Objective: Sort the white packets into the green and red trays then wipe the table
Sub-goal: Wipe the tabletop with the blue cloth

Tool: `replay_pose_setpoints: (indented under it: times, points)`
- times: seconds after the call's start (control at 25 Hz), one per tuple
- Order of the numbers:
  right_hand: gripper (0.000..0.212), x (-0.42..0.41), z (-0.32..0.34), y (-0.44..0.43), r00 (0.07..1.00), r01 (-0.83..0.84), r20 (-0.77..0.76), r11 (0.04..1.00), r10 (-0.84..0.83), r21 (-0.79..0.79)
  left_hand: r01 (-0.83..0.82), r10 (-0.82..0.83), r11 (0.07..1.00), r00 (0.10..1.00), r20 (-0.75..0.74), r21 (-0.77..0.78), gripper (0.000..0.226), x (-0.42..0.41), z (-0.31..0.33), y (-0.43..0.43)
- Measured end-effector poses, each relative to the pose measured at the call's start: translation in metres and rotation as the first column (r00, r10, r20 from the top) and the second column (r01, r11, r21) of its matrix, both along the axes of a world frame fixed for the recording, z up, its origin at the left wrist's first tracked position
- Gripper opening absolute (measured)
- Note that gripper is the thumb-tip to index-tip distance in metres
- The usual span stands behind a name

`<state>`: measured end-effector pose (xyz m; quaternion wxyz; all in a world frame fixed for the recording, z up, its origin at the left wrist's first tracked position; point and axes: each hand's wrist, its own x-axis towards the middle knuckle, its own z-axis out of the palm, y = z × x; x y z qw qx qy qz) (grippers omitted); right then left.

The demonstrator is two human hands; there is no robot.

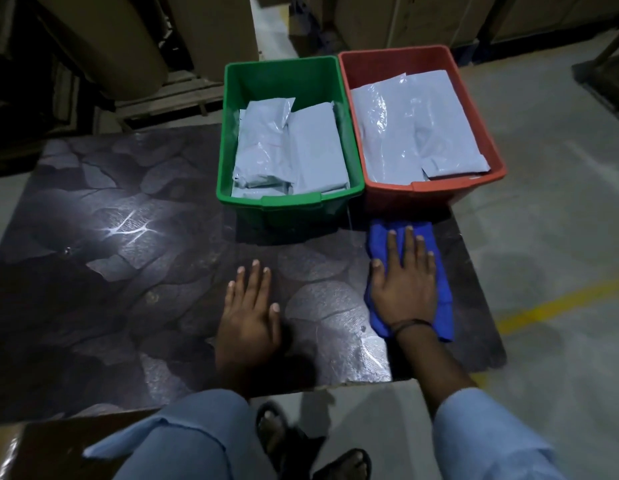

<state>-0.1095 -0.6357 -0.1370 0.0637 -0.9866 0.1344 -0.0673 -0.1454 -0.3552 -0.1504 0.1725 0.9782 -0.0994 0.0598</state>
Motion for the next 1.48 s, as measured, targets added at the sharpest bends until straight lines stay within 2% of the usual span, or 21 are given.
replay_pose_setpoints:
  times: [0.04,0.12,0.2,0.28,0.36,0.44,0.52,0.56,0.6,0.64,0.72,0.76,0.8,0.84,0.92,0.96,1.04,1.12,1.2,1.28,1.48]
  points:
    - [0.065,0.004,0.003,0.020,1.000,-0.012,-0.005,1.000,0.012,0.020,0.000,0.000,1.000,1.000,0.000,0.000,0.061,0.000,0.001,-0.001]
    - [0.065,-0.011,0.006,0.065,0.953,-0.302,-0.024,0.953,0.303,0.042,-0.006,0.006,1.000,1.000,-0.016,0.020,0.061,0.001,0.000,0.000]
    - [0.063,-0.042,0.008,0.072,0.796,-0.602,-0.063,0.798,0.601,0.013,-0.009,0.011,0.999,0.999,-0.037,0.040,0.062,-0.001,0.000,0.000]
    - [0.062,-0.052,0.010,0.036,0.709,-0.703,-0.063,0.711,0.703,0.014,-0.020,0.022,0.999,0.998,-0.052,0.041,0.063,0.000,0.002,-0.001]
    - [0.061,-0.047,0.005,-0.008,0.826,-0.562,-0.061,0.827,0.561,-0.007,-0.016,0.019,0.999,0.998,-0.064,0.042,0.063,-0.001,0.001,-0.001]
    - [0.063,-0.027,0.001,-0.035,0.971,-0.239,-0.036,0.971,0.238,-0.027,-0.016,0.019,0.998,0.998,-0.059,0.060,0.063,-0.001,0.000,0.000]
    - [0.066,-0.013,0.000,-0.011,0.999,0.030,-0.014,0.999,-0.030,-0.009,-0.013,0.016,0.999,0.998,-0.063,0.053,0.063,-0.001,-0.001,0.001]
    - [0.067,-0.011,0.001,0.014,0.998,0.055,-0.001,0.998,-0.055,0.011,-0.012,0.015,0.999,0.998,-0.058,0.046,0.063,-0.001,-0.001,0.002]
    - [0.067,-0.015,0.002,0.041,0.999,-0.047,-0.002,0.998,0.047,0.030,-0.011,0.013,0.999,0.998,-0.055,0.045,0.063,-0.001,-0.002,0.002]
    - [0.066,-0.024,0.002,0.062,0.965,-0.262,-0.008,0.964,0.262,0.035,-0.010,0.012,0.999,0.999,-0.053,0.045,0.063,-0.001,-0.003,0.002]
    - [0.065,-0.043,0.007,0.069,0.736,-0.675,-0.072,0.738,0.673,-0.002,-0.008,0.009,0.999,0.999,-0.047,0.036,0.063,0.000,-0.002,0.001]
    - [0.064,-0.046,0.012,0.054,0.650,-0.757,-0.088,0.653,0.754,-0.001,-0.007,0.009,1.000,0.999,-0.047,0.029,0.063,0.000,-0.002,0.001]
    - [0.063,-0.045,0.013,0.032,0.653,-0.756,-0.075,0.654,0.754,-0.005,-0.010,0.011,1.000,0.999,-0.048,0.023,0.063,0.000,-0.001,0.001]
    - [0.062,-0.043,0.010,0.010,0.734,-0.678,-0.068,0.735,0.676,-0.005,-0.013,0.014,1.000,0.999,-0.050,0.020,0.063,0.000,-0.001,0.001]
    - [0.061,-0.031,0.003,-0.034,0.930,-0.366,-0.040,0.930,0.365,-0.023,-0.019,0.020,1.000,0.999,-0.049,0.024,0.063,-0.001,0.001,-0.001]
    - [0.062,-0.026,0.003,-0.044,0.982,-0.185,-0.031,0.982,0.184,-0.033,-0.022,0.023,0.999,0.999,-0.047,0.027,0.062,-0.001,0.001,-0.001]
    - [0.065,-0.020,0.003,-0.019,0.998,0.062,-0.025,0.998,-0.062,-0.007,-0.019,0.021,0.999,0.999,-0.044,0.033,0.061,-0.001,0.001,0.000]
    - [0.067,-0.034,0.008,0.037,1.000,0.012,-0.021,0.999,-0.011,0.047,-0.023,0.024,0.999,0.999,-0.048,0.030,0.061,-0.003,0.002,0.001]
    - [0.067,-0.067,0.011,0.075,0.951,-0.297,-0.079,0.954,0.300,0.048,-0.027,0.028,0.999,0.999,-0.046,0.027,0.061,-0.002,0.004,-0.001]
    - [0.066,-0.092,0.011,0.072,0.896,-0.430,-0.104,0.902,0.432,0.035,-0.033,0.034,0.999,0.998,-0.050,0.020,0.061,-0.002,0.004,-0.002]
    - [0.063,-0.074,-0.001,-0.029,0.996,-0.071,-0.060,0.997,0.069,-0.038,-0.027,0.027,1.000,0.999,-0.043,0.011,0.061,-0.003,0.002,-0.001]
